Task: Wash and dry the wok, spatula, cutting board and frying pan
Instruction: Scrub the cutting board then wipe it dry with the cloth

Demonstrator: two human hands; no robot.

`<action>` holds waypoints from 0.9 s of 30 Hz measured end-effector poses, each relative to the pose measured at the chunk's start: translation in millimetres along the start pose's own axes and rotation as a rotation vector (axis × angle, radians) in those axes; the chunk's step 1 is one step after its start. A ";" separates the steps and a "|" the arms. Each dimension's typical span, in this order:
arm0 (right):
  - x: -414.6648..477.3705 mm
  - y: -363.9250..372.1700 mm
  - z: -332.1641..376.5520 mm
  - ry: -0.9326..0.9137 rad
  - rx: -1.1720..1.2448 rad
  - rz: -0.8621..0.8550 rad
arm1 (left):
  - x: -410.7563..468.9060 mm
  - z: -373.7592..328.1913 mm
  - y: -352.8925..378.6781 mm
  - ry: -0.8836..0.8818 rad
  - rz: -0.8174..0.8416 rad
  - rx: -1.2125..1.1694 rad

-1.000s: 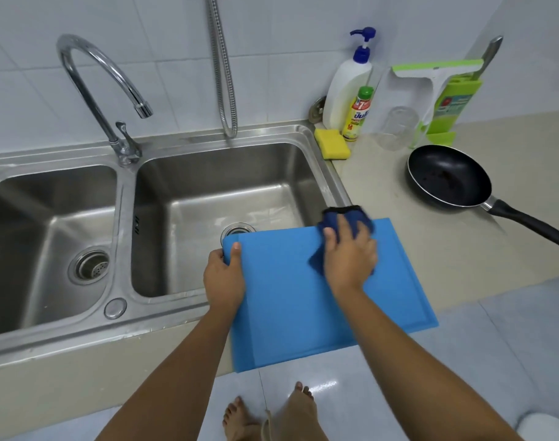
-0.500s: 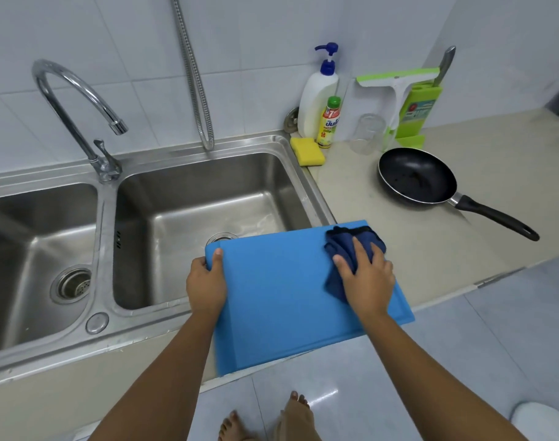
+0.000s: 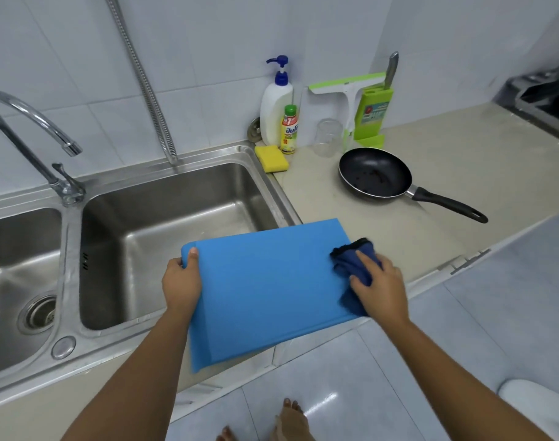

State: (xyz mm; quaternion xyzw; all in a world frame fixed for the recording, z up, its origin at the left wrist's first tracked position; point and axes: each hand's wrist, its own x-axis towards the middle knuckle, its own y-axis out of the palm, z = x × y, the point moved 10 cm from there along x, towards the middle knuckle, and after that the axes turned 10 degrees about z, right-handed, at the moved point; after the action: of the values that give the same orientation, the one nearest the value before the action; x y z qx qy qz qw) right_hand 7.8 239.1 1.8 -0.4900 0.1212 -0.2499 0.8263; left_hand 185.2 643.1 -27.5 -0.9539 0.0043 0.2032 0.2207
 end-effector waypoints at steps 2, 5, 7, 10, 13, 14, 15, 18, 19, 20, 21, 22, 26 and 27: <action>27.4 -29.0 -20.6 0.059 0.024 -0.065 | 0.3 -4.4 -1.3 0.014 -0.008 0.027; 72.0 -54.9 -39.9 0.122 -0.062 -0.079 | 0.2 -3.1 -4.7 0.013 -0.027 0.040; 94.8 -46.6 -52.9 0.140 -0.170 0.032 | -0.8 -1.2 -6.9 0.028 -0.043 0.044; 105.4 -13.8 -67.0 0.149 -0.300 0.214 | -5.7 -2.3 -9.5 0.049 -0.075 0.044; 102.4 3.4 -72.2 0.140 -0.382 0.238 | -9.5 -8.9 -11.8 0.070 -0.104 0.035; 101.1 3.7 -71.6 0.129 -0.390 0.230 | -10.4 -12.6 -12.4 0.084 -0.110 0.034; 100.1 3.2 -70.6 0.115 -0.400 0.228 | -10.9 -16.0 -12.8 0.098 -0.115 0.033; 96.9 2.3 -69.5 0.132 -0.416 0.270 | -13.9 -26.2 -13.2 0.127 -0.119 0.029; 94.2 2.8 -67.8 0.159 -0.399 0.285 | -14.4 -28.6 -12.9 0.131 -0.116 0.028; 89.8 2.2 -61.4 0.178 -0.374 0.279 | -15.0 -30.6 -12.4 0.137 -0.110 0.025; 84.9 1.4 -48.9 0.152 -0.347 0.232 | -15.5 -32.3 -12.0 0.144 -0.107 0.024; 78.3 -2.1 -29.7 0.096 -0.307 0.156 | -16.2 -33.8 -12.2 0.150 -0.105 0.023; 59.5 21.6 19.9 0.077 -0.049 0.219 | -16.2 -34.3 -13.5 0.158 -0.086 0.025; 59.8 33.2 18.7 0.149 0.070 0.276 | -16.2 -34.7 -13.7 0.160 -0.077 0.024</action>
State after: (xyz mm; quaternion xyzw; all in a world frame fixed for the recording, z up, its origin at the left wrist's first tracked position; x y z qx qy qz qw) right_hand 76.5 234.4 -15.3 -0.4195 0.2397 -0.1739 0.8581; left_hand 185.2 639.4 13.0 -0.9638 -0.0125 0.1177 0.2389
